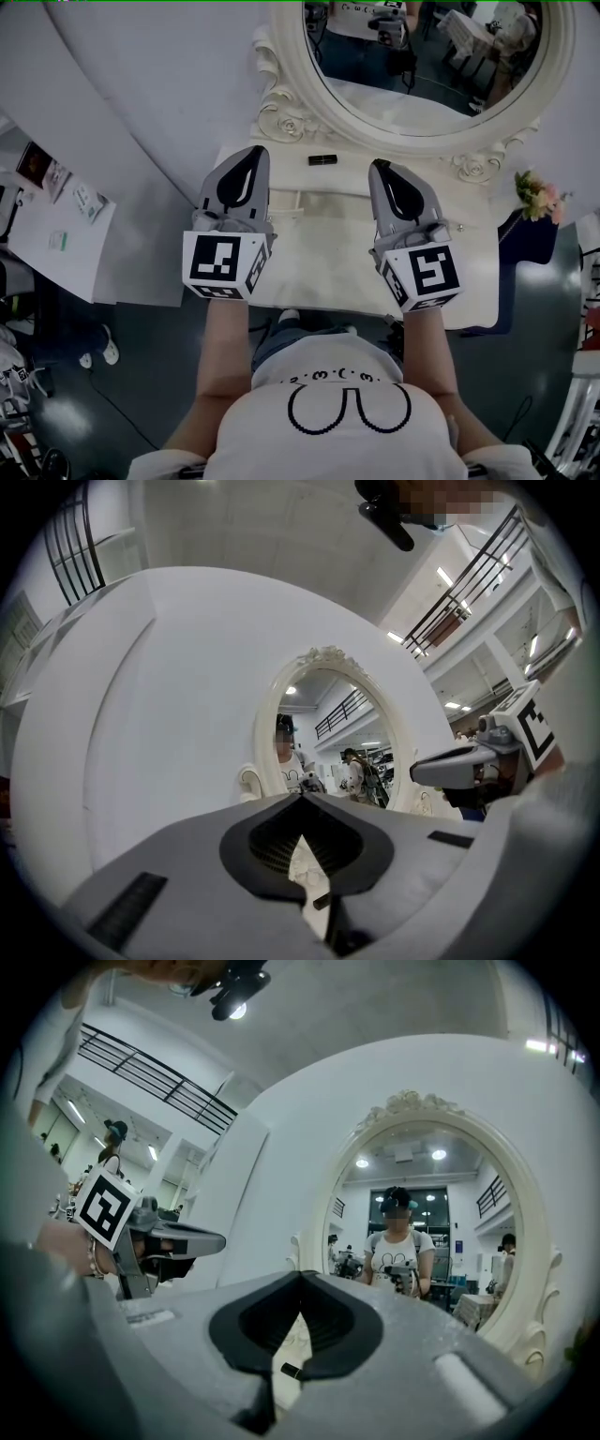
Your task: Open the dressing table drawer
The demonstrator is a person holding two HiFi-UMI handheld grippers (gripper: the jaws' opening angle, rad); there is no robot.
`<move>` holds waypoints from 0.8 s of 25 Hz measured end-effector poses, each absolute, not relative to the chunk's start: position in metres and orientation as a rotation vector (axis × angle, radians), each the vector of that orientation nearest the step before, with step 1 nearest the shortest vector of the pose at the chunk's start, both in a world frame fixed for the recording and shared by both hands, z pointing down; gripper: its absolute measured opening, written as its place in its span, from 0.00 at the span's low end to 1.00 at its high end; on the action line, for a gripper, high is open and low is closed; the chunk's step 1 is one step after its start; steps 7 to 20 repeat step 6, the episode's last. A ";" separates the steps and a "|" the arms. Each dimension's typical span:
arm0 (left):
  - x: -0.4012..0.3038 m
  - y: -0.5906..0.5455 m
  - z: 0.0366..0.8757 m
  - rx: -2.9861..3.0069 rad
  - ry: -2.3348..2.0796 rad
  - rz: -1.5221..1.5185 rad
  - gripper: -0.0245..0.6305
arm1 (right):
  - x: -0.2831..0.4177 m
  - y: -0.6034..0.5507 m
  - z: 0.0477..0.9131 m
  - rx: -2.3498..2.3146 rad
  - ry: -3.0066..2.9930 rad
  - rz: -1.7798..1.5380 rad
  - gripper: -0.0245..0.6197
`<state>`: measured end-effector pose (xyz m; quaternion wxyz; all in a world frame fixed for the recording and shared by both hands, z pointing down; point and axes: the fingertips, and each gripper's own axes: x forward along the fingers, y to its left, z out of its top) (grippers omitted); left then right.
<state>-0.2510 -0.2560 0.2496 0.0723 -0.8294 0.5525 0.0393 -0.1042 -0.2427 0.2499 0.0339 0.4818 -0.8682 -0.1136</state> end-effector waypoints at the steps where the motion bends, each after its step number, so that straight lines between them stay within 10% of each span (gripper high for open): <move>1: -0.250 -0.257 0.250 -2.495 1.657 0.119 0.03 | -0.104 -0.244 0.250 1.482 -2.672 -0.342 0.03; 20: -0.246 -0.260 0.254 -2.512 1.638 0.105 0.03 | -0.103 -0.248 0.254 1.483 -2.666 -0.327 0.03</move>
